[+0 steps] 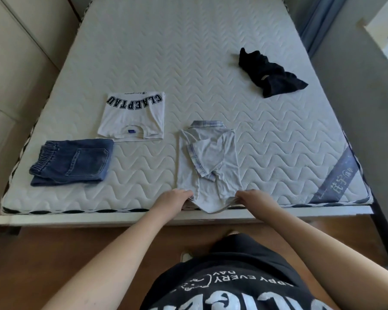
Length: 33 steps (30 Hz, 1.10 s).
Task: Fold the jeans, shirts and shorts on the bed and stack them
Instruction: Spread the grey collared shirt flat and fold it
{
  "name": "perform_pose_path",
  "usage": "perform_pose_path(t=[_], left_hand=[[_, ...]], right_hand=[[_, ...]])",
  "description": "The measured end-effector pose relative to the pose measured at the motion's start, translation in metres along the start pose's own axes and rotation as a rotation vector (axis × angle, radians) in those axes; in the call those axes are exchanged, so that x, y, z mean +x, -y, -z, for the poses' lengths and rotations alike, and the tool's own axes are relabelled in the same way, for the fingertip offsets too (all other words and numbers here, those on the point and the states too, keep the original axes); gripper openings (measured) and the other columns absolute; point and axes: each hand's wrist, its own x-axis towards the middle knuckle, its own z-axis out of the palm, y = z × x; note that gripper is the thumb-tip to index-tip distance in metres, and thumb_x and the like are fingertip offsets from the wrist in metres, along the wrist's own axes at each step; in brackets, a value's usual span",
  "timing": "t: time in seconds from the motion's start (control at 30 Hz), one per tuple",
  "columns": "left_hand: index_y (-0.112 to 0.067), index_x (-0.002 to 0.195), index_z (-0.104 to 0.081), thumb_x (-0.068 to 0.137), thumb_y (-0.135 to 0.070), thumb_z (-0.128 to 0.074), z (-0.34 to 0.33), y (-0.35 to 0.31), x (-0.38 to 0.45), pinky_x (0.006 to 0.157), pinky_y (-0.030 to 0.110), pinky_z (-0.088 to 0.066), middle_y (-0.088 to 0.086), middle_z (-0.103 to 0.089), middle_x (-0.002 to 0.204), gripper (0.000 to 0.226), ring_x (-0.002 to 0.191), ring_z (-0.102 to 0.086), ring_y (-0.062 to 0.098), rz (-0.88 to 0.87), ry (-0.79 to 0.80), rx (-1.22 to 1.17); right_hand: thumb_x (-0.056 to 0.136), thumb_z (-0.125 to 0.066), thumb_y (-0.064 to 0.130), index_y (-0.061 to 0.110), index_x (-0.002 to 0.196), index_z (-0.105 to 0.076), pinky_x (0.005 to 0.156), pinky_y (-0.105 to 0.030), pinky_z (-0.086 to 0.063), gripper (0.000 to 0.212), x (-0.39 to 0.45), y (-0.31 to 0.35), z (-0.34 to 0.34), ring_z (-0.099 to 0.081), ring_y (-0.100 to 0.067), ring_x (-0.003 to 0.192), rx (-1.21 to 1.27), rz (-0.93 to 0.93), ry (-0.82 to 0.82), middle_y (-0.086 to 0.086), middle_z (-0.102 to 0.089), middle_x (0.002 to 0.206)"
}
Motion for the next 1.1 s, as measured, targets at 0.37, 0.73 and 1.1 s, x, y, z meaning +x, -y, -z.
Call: perform_pose_path(t=[0.37,0.73,1.1], left_hand=[[-0.032,0.12,-0.055,0.09,-0.005,-0.039,0.05,0.016,0.132,0.078,0.035,-0.044,0.0,-0.062,0.116,0.044,0.106,-0.056,0.026,-0.094,0.096,0.0],[-0.026,0.116,-0.058,0.093,-0.01,-0.051,0.074,0.093,0.296,0.084,0.035,-0.048,0.0,-0.059,0.118,0.029,0.103,-0.059,0.023,0.025,0.051,-0.122],[-0.02,0.115,-0.065,0.095,-0.016,-0.057,0.033,0.189,0.446,0.075,0.028,-0.038,0.005,-0.066,0.115,0.022,0.102,-0.06,0.026,0.09,0.049,-0.224]], right_hand=[[0.102,-0.044,0.027,0.028,0.123,-0.062,0.091,-0.031,-0.041,0.028,0.112,-0.06,0.054,-0.056,-0.02,0.11,-0.053,0.186,-0.028,0.002,-0.058,0.119],[0.099,-0.05,0.017,0.016,0.112,-0.064,0.084,-0.035,-0.045,0.019,0.28,-0.117,0.094,-0.06,-0.028,0.104,0.091,0.128,-0.013,-0.008,-0.065,0.11],[0.1,-0.051,0.028,0.018,0.115,-0.065,0.089,-0.039,-0.044,0.023,0.435,-0.176,0.05,-0.059,-0.032,0.107,0.182,-0.056,-0.049,-0.007,-0.067,0.113]])
